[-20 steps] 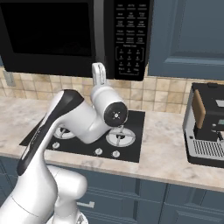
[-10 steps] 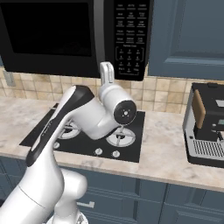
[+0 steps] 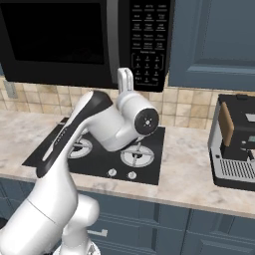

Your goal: Transport the steak from the fridge to the microwave and turn on the microwave.

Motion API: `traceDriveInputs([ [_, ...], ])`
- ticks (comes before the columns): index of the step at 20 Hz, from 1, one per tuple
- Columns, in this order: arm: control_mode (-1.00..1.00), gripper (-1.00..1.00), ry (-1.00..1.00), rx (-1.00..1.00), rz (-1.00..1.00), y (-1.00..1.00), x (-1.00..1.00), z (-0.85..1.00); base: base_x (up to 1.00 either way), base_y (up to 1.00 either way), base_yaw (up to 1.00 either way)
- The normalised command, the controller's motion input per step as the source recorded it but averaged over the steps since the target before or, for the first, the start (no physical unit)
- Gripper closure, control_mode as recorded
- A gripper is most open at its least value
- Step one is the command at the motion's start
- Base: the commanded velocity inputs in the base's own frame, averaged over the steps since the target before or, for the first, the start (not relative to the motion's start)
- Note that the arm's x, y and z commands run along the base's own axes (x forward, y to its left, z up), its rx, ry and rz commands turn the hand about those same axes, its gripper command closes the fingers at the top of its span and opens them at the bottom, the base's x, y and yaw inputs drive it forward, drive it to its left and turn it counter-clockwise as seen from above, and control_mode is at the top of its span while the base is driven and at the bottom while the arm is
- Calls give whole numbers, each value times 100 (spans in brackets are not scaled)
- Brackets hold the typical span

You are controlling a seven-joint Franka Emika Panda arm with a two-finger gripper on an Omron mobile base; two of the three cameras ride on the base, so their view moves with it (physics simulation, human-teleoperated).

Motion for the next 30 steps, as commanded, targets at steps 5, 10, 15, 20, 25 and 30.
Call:
traceDriveInputs([
  [5,-100,-100,0,0,0,-6,14,-1,0,0,0],
  [10,-100,-100,0,0,0,-3,14,-4,0,0,0],
  [15,-100,-100,0,0,0,0,20,-4,0,0,0],
  [20,-100,-100,0,0,0,0,15,0,0,0,0],
  [25,-100,-100,0,0,0,0,13,-2,0,0,0],
  [30,-100,-100,2,0,0,-3,12,-5,0,0,0],
])
